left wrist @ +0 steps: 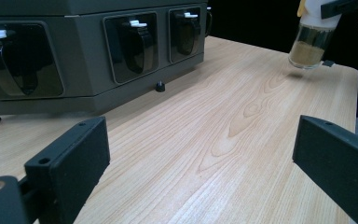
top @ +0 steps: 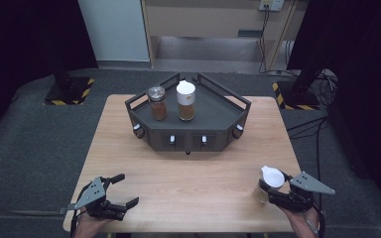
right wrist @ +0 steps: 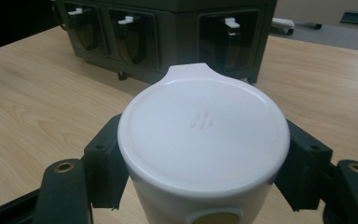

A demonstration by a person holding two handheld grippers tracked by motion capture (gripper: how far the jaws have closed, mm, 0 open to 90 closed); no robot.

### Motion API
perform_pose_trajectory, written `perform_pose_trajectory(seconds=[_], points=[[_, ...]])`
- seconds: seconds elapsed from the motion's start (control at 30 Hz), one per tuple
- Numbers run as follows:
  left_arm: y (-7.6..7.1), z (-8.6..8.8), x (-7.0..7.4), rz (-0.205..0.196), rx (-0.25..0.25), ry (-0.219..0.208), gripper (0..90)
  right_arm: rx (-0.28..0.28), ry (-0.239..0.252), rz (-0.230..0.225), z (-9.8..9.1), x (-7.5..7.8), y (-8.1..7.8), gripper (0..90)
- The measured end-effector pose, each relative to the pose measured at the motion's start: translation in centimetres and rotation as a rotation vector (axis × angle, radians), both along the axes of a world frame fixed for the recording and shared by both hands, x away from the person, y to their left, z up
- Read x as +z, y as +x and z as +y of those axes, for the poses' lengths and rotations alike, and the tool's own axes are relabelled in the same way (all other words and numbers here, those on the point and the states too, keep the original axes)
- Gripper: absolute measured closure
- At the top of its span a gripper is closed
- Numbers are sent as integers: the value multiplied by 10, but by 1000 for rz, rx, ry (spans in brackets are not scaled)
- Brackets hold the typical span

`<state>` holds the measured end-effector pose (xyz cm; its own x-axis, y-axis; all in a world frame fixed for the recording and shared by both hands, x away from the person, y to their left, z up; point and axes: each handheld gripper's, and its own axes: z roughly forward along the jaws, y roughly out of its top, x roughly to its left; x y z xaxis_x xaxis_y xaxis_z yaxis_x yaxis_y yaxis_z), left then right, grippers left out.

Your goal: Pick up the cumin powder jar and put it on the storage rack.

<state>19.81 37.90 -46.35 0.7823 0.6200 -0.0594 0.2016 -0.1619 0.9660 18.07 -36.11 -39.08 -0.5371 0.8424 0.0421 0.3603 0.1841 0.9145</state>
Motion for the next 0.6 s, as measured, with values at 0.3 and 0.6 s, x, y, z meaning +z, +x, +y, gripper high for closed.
perform_pose_trajectory(seconds=[0.3,0.6], points=[[0,0,0,0,0,2,29,54,1,13,16,18,14,300],[0,0,0,0,-1,0,29,108,-3,16,33,35,28,302]])
